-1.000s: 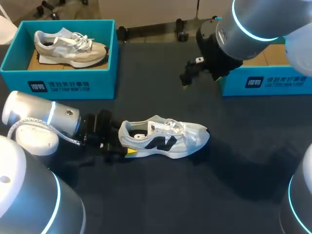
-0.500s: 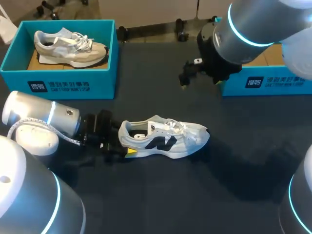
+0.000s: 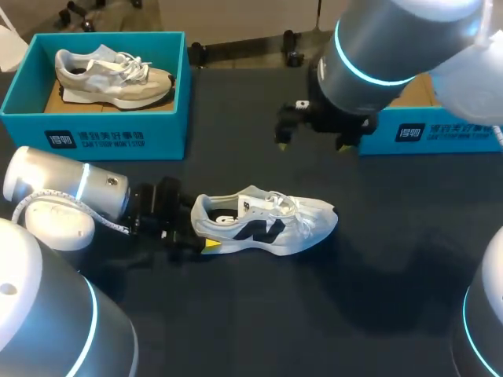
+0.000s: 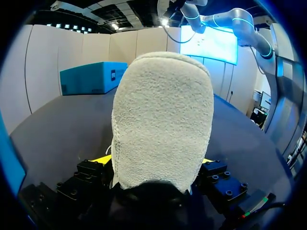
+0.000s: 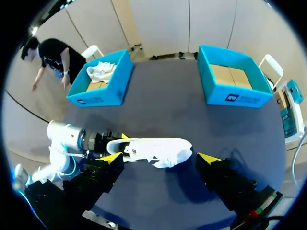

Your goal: Take the shoe out of the shoebox, open the shoe tongue, remove and reinsert the insole, then place the shoe into the shoebox

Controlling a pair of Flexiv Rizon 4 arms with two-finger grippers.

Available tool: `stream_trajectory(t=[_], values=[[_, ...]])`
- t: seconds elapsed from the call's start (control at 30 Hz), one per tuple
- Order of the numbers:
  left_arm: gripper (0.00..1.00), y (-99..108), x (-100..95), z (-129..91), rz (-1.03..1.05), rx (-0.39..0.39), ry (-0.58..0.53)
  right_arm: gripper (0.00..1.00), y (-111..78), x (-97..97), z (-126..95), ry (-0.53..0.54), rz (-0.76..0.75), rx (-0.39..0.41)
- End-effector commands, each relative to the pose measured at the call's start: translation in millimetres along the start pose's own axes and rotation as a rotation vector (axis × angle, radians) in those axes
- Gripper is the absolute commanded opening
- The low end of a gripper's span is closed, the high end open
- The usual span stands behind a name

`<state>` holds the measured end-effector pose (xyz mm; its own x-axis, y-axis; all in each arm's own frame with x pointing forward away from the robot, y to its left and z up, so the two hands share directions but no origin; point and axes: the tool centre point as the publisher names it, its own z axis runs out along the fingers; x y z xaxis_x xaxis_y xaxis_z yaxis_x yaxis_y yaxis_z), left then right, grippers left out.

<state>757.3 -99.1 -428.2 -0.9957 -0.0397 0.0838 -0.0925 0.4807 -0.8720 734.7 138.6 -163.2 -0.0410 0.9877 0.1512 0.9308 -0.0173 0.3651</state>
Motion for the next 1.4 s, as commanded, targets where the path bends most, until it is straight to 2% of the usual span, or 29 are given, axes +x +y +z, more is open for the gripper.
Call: stream_trajectory(t=[0.03, 0.27, 0.8, 1.0, 1.4], values=[[0.00, 1, 0.6, 6, -0.001, -0.003, 0.001, 1.00, -4.0, 15.4, 5, -0.022, 0.022, -0.006], [0.00, 1, 0.6, 6, -0.001, -0.003, 0.001, 1.00, -10.2, 33.7, 6, -0.027, 0.069, -0.010], [0.00, 1, 0.6, 6, -0.001, -0.003, 0.001, 1.00, -10.2, 33.7, 6, -0.027, 0.069, -0.010], [0.00, 1, 0.6, 6, -0.001, -0.003, 0.001, 1.00, -19.0, 45.1, 17, -0.047, 0.150, -0.011], [0.00, 1, 0.6, 6, -0.001, -0.003, 0.001, 1.00, -23.3, 73.5, 46, -0.064, 0.144, 0.048]])
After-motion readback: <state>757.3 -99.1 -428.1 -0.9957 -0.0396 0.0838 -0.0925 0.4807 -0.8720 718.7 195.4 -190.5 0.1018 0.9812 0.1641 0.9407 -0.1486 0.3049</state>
